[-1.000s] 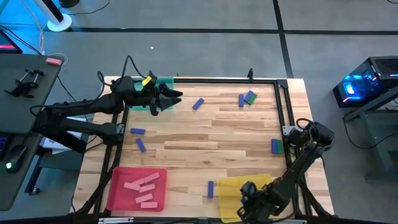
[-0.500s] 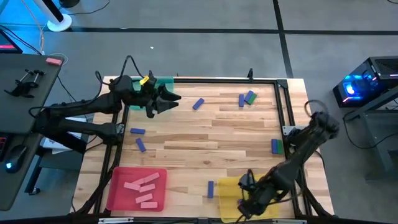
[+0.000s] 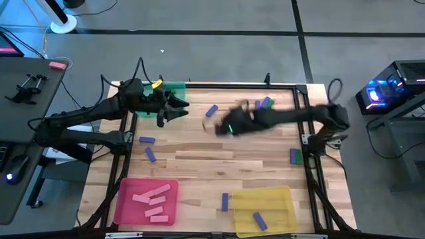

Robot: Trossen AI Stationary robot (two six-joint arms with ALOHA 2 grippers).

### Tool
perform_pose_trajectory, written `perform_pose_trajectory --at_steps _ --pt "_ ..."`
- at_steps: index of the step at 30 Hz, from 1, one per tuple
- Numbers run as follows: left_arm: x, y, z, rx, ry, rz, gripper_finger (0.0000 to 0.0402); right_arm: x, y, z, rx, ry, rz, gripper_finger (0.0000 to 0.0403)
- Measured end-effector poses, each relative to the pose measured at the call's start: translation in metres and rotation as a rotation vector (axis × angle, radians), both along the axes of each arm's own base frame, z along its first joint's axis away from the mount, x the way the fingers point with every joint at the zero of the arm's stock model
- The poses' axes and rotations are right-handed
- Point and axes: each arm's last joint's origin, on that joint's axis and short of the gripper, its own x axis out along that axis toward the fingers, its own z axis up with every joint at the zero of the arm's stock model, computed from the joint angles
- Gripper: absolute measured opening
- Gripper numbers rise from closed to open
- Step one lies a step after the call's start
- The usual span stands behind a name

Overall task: Sort blocks
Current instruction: Put the blue block into the yellow bin

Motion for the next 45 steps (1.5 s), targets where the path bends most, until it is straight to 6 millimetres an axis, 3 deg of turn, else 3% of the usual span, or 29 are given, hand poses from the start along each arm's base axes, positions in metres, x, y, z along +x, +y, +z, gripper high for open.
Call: perform_pose_trajectory --at_steps 4,6,8,11,22,31,35,40,45 --pt "-0.002 0.000 0.003 -0.001 -0.022 0.002 0.0224 0.038 -0.079 -0.029 0.044 -0.202 -0.099 0.0264" --pt "-0.003 -0.001 0.007 -0.007 -0.051 0.001 0.0224 0.049 -0.108 -0.051 0.085 -0.249 -0.157 0.0264" --pt "-0.005 -0.002 0.008 -0.010 -0.059 0.001 0.0224 0.055 -0.128 -0.070 0.117 -0.266 -0.201 0.0264" --pt "-0.005 -0.002 0.010 -0.006 -0.075 0.001 0.0224 0.062 -0.141 -0.091 0.149 -0.208 -0.250 0.0264" --pt "-0.005 -0.002 0.010 -0.022 -0.077 0.009 0.0224 0.102 -0.162 -0.110 0.098 0.065 -0.339 0.0263" --pt "-0.005 -0.003 0.010 -0.051 -0.076 -0.009 0.0224 0.126 -0.174 -0.129 0.185 0.183 -0.361 0.0256" --pt "-0.005 -0.004 0.010 -0.062 -0.075 -0.067 0.0224 0.124 -0.170 -0.135 0.188 0.266 -0.328 0.0198" --pt "-0.005 -0.005 0.010 -0.062 -0.076 -0.101 0.0224 0.120 -0.166 -0.137 0.150 0.346 -0.187 0.0037" --pt "-0.010 -0.007 0.017 0.010 -0.123 -0.105 0.0224 0.121 -0.147 -0.117 0.055 0.424 0.033 0.0033"
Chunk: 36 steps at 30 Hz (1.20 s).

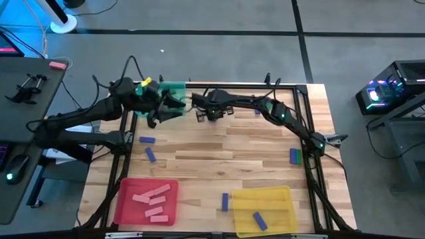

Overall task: Sort blocks
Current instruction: Put the blue block into the yellow bin

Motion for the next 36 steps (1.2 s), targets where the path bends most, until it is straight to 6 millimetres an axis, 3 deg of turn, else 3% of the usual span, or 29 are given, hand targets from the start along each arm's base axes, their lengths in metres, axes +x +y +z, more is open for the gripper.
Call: perform_pose_trajectory --at_steps 3,8,10,13,16,21,24,26,30,33,36 --pt "-0.008 -0.003 0.006 0.077 -0.046 0.003 0.0224 -0.003 0.016 0.026 -0.073 0.088 0.171 0.0032" --pt "-0.020 -0.005 0.022 0.131 -0.178 0.024 0.0224 -0.043 0.044 0.129 -0.202 0.121 0.332 0.0032" --pt "-0.023 -0.005 0.031 0.131 -0.262 0.033 0.0224 -0.062 0.059 0.150 -0.201 0.157 0.387 0.0032" --pt "-0.027 -0.006 0.043 0.135 -0.378 0.030 0.0224 -0.088 0.088 0.164 -0.191 0.186 0.414 0.0032" --pt "-0.028 -0.006 0.045 0.127 -0.406 0.030 0.0224 -0.134 0.121 0.182 -0.189 0.148 0.360 0.0032" --pt "-0.021 -0.003 0.040 0.082 -0.355 0.026 0.0224 -0.202 0.189 0.166 -0.057 0.010 0.249 0.0032" --pt "-0.013 0.001 0.034 0.055 -0.322 0.030 0.0224 -0.246 0.228 0.168 0.037 -0.157 0.238 0.0032" --pt "-0.005 0.005 0.029 0.023 -0.292 0.052 0.0224 -0.261 0.251 0.165 0.107 -0.288 0.237 0.0032" --pt "0.011 0.013 0.018 -0.075 -0.234 0.091 0.0224 -0.267 0.298 0.150 0.233 -0.447 0.306 0.0032" --pt "0.022 0.017 0.010 -0.123 -0.199 0.088 0.0224 -0.253 0.331 0.135 0.310 -0.486 0.375 0.0032" --pt "0.030 0.016 0.008 -0.135 -0.216 0.070 0.0224 -0.238 0.358 0.104 0.344 -0.433 0.445 0.0032"
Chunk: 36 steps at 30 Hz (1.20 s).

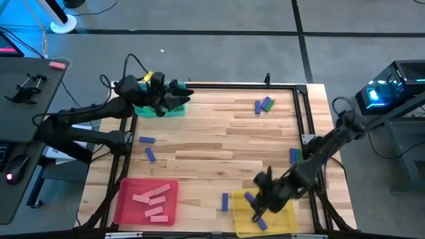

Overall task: Sort blocks
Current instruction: Put the blue block into the yellow bin, then put the green block into the green bin

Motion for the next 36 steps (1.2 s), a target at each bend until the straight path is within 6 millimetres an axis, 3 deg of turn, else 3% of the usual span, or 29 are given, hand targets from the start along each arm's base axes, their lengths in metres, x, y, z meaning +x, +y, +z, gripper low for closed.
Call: perform_pose_trajectory --at_steps 3,7,10,15,21,26,30,33,36 --pt "0.005 -0.002 0.002 0.011 -0.053 -0.019 0.0224 0.008 0.018 -0.020 0.047 0.058 0.062 0.0032" --pt "0.009 -0.003 0.003 0.011 -0.090 -0.034 0.0224 0.004 0.029 -0.053 0.023 0.240 0.062 0.0032" --pt "0.009 -0.004 0.004 0.015 -0.097 -0.039 0.0224 0.003 0.036 -0.055 0.059 0.253 0.017 0.0043" --pt "0.009 -0.005 0.004 0.016 -0.096 -0.042 0.0224 0.003 0.036 -0.058 0.053 0.268 -0.015 0.0107" --pt "0.009 -0.005 0.004 0.025 -0.091 -0.072 0.0224 0.006 0.040 -0.047 0.068 0.256 0.127 0.0189" --pt "0.009 -0.005 0.003 0.023 -0.086 -0.072 0.0224 0.009 0.040 -0.039 0.113 0.307 0.192 0.0213" --pt "0.009 -0.005 0.003 0.023 -0.084 -0.071 0.0224 0.021 0.020 -0.012 0.055 0.290 0.132 0.0214" --pt "0.009 -0.005 0.003 0.023 -0.083 -0.070 0.0224 0.023 -0.011 0.016 -0.101 0.282 0.042 0.0212" --pt "0.009 -0.005 0.003 0.026 -0.082 -0.076 0.0224 0.016 -0.049 0.023 -0.267 0.459 -0.041 0.0192"
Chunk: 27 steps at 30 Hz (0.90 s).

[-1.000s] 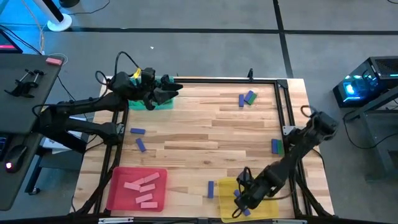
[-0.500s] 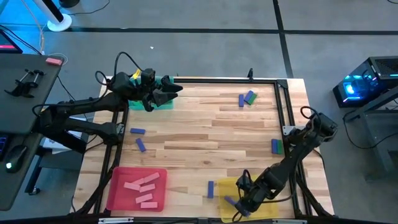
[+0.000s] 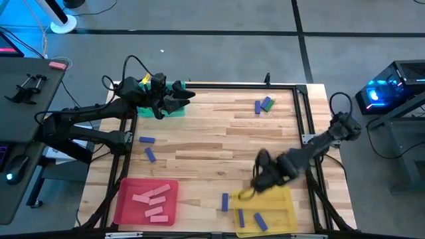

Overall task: Sort blocks
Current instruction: Put the green block into the green bin

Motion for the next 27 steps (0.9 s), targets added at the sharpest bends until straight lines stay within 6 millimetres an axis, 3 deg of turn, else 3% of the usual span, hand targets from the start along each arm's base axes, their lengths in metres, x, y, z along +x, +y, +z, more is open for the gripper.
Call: perform_pose_trajectory --at_steps 3,7,10,12,21,23,27 --pt "-0.001 0.001 0.000 0.017 0.007 -0.037 0.0224 -0.009 -0.032 -0.015 -0.073 0.241 0.009 0.0135" --pt "-0.003 0.003 0.000 0.030 0.013 -0.078 0.0224 -0.027 -0.062 -0.066 0.040 0.525 0.062 0.0020" --pt "-0.006 0.004 0.002 0.032 0.008 -0.108 0.0224 -0.045 -0.079 -0.101 0.194 0.644 0.085 0.0016" --pt "-0.008 0.004 0.003 0.044 0.006 -0.128 0.0224 -0.055 -0.091 -0.114 0.229 0.698 0.086 0.0006" --pt "-0.011 0.011 0.003 0.024 0.013 -0.115 0.0224 -0.075 -0.141 -0.136 0.162 0.773 0.130 0.0000" --pt "-0.011 0.012 0.003 0.013 0.013 -0.107 0.0224 -0.081 -0.148 -0.143 0.170 0.792 0.117 0.0000" --pt "-0.011 0.012 0.003 0.019 0.011 -0.100 0.0224 -0.072 -0.151 -0.146 0.154 0.714 0.150 0.0000"
